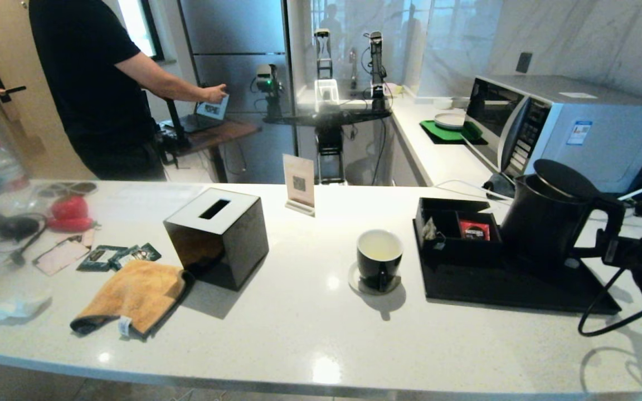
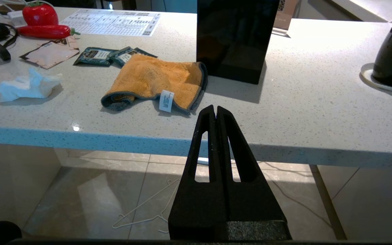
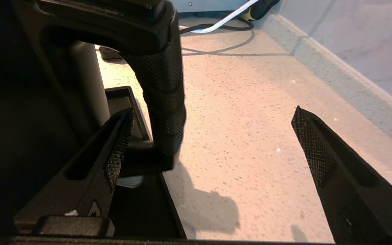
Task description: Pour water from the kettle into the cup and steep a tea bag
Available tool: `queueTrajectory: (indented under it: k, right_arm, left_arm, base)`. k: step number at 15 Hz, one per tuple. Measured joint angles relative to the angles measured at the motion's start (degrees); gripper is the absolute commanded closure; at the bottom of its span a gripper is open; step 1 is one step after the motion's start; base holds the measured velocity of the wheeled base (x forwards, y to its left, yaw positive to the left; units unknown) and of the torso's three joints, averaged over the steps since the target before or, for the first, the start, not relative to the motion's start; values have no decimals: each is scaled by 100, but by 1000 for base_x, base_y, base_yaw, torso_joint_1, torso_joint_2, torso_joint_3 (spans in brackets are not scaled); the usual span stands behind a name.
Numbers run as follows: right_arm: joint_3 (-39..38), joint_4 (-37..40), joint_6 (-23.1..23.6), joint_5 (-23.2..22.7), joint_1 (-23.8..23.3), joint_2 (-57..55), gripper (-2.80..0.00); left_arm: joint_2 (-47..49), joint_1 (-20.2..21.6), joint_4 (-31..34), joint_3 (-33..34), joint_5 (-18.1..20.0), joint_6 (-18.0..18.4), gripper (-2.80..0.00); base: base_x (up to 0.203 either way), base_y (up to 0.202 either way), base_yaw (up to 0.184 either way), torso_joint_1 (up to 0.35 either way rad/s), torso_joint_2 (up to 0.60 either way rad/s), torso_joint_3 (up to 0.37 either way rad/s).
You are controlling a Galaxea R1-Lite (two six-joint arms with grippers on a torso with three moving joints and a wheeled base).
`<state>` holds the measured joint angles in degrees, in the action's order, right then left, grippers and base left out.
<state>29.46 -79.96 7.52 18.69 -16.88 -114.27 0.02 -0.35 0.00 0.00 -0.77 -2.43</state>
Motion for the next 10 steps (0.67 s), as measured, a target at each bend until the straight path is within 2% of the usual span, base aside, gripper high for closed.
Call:
queueTrajectory:
  k: [10]
  right_arm:
    - [-1055, 5, 85, -23, 10, 1020, -280]
  left_arm:
    - [0, 0, 0, 0, 0, 0, 0]
  base:
    - [0, 0, 0, 0, 0, 0]
